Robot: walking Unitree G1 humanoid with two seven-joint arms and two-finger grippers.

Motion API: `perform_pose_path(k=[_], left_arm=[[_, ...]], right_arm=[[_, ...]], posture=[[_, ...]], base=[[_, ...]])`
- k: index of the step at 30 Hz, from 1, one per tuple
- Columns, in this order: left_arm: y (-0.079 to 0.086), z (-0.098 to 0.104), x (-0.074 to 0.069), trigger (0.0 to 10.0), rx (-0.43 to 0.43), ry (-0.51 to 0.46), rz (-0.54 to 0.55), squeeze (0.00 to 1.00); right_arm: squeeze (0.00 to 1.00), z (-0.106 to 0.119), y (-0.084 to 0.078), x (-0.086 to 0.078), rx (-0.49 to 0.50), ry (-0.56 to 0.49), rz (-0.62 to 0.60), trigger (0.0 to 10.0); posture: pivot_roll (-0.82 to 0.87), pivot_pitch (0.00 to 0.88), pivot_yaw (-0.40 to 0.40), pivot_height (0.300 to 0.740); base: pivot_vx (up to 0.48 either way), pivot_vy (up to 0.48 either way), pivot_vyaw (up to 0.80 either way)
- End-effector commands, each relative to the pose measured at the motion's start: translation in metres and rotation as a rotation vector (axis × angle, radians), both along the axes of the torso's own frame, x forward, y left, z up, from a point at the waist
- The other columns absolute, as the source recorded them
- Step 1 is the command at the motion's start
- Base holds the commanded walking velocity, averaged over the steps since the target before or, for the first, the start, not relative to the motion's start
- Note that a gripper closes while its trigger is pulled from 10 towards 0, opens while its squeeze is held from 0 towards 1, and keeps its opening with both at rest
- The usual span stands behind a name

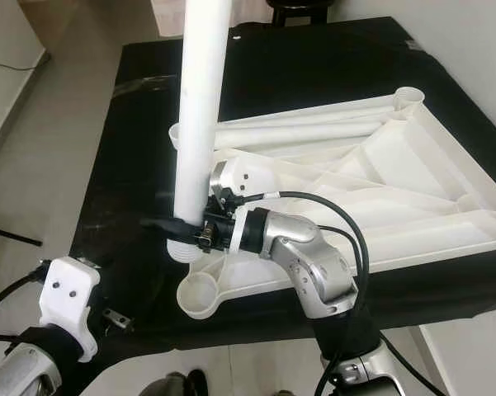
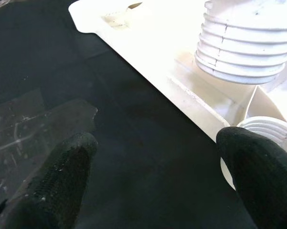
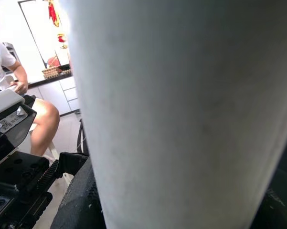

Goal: Building children table

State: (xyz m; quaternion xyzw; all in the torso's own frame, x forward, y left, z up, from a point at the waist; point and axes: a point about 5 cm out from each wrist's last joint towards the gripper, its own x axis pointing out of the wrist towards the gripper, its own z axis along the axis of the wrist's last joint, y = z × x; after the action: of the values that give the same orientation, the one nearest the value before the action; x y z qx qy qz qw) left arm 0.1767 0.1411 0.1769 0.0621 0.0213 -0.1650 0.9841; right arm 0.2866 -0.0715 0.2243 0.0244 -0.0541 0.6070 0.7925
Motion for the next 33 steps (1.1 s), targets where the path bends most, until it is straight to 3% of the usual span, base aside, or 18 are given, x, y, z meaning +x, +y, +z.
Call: perform_pose_path(k=[1,8,28,33], left_arm=[[0.0031,-0.0048,-0.0006,10.0,0.004,0.035,0.02,0.0],[0.0026,-0.0043,0.0026,10.0,0.005,0.033,0.02,0.0],[0.0011,-0.0035,0.0067,10.0,0.01,0.028,0.011,0.0],[0.0048,-0.0059,0.0077,10.0,-0.012,0.032,0.035,0.0]], right_arm=[[0.0,0.0038,0.0011,0.0007,0.013,-0.02,-0.003,10.0],[0.0,0.0034,0.0022,0.0014,0.012,-0.025,-0.023,10.0],[0.0,0.0015,0.0047,0.0001,0.009,-0.027,-0.032,10.0],[0.0,0.0009,0.0046,0.0012,0.005,-0.032,-0.056,10.0]], posture=[[0.05,0.255,0.042,0.74],[0.05,0.248,0.046,0.74],[0.05,0.234,0.048,0.74],[0.04,0.235,0.05,0.74]], base=[[0.0,0.0,0.0],[0.0,0.0,0.0],[-0.27,0.0,0.0],[0.0,0.0,0.0]])
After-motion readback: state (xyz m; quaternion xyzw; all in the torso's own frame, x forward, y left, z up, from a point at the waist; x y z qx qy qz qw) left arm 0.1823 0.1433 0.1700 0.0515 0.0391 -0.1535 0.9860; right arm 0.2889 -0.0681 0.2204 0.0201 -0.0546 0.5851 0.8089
